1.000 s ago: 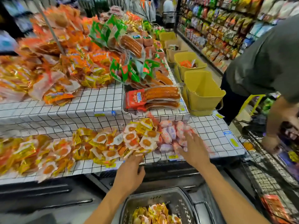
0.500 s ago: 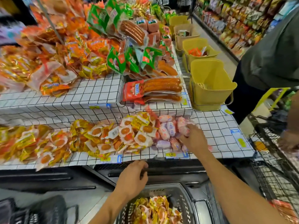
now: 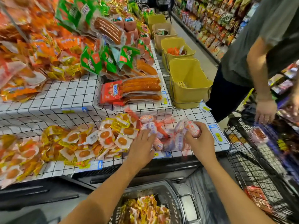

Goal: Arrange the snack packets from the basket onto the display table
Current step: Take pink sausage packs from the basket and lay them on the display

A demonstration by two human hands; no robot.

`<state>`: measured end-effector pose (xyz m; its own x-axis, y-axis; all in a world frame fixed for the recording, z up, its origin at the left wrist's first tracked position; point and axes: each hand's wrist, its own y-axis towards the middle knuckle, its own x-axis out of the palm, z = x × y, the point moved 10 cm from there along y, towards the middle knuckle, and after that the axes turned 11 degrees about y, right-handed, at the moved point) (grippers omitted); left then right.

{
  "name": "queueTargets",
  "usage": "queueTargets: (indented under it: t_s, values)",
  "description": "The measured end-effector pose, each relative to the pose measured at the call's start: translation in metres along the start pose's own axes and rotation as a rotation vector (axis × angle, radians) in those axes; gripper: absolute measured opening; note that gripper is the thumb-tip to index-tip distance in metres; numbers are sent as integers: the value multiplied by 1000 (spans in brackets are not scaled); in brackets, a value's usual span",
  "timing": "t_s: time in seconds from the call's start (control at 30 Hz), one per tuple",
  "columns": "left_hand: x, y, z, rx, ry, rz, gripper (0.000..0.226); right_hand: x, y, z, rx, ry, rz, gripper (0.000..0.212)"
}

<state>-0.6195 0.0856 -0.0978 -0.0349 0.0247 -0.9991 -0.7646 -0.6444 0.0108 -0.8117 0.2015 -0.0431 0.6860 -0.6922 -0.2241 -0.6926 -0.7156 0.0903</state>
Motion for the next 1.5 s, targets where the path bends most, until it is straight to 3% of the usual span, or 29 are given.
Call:
queueTargets:
  t_s: [0.13,0.33,0.7,0.83,1.17,1.5]
  values:
    - [7,38,-3,4,128,-37,85,-3,-14,2,21,-9,-20,32]
    - [7,62,-22,-152,82,-28,75,5,-27,17,67,-16,-68,35]
    - [13,72,-11,-124,286,-155,76,9,-27,29,89,17,-67,33]
    - [6,69,-13,-97,97,-128,74,11,-27,28,83,18,-70,33]
    - [-75,53,-29,-73,-433,203,60,8,-20,4,58,-11,-48,31]
    - [-137,28,-41,-117,-545,373,62,10,-11,-24,5,9,-41,33]
